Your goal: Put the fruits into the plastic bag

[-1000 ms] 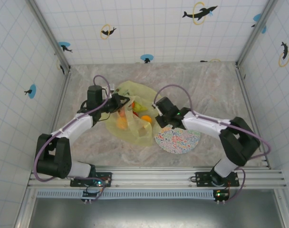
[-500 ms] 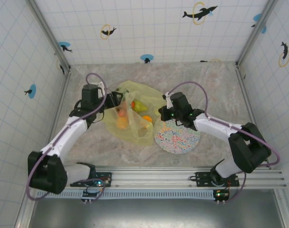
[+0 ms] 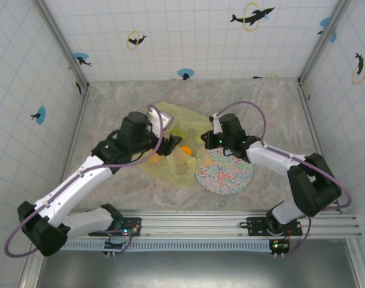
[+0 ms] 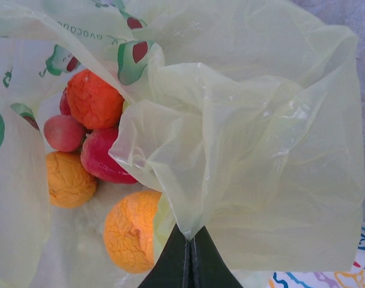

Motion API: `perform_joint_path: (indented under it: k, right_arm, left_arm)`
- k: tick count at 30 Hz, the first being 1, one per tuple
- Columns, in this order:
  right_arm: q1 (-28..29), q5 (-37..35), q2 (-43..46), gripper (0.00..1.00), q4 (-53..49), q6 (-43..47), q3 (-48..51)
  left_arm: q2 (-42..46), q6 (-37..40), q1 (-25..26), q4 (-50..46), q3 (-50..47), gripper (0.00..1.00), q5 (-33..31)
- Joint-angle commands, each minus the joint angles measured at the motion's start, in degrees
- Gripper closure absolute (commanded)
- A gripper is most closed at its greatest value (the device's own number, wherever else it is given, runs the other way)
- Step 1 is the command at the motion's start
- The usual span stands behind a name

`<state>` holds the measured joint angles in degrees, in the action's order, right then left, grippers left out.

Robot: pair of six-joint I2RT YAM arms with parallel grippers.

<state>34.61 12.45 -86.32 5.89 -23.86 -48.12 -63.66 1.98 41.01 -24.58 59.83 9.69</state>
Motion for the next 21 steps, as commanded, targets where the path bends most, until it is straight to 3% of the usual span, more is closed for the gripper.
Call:
perform_joint_path:
  k: [1,9,15,21]
  right_arm:
    - [-0.5,2.4,-0.6,1.0,3.0,-1.4,0.3]
    - [-1.1,3.3,0.2,1.0,4.0,-1.8,1.7]
    - [-1.7,3.9,1.2,1.0,5.9,-2.5,3.9]
    - [-2.2,4.2,2.4,1.0,6.7,-2.8,5.8]
  left_arm:
    - [-4.6,9.3,5.3,-10.2,3.2,0.23,-4.4]
    - [-15.6,15.8,14.7,-17.7,7.3,0.19,-12.7]
    - [-21.0,17.6,15.9,-17.1,6.9,0.18,-21.5]
    - [-22.9,19.1,16.0,-14.6,6.2,0.2,-23.8]
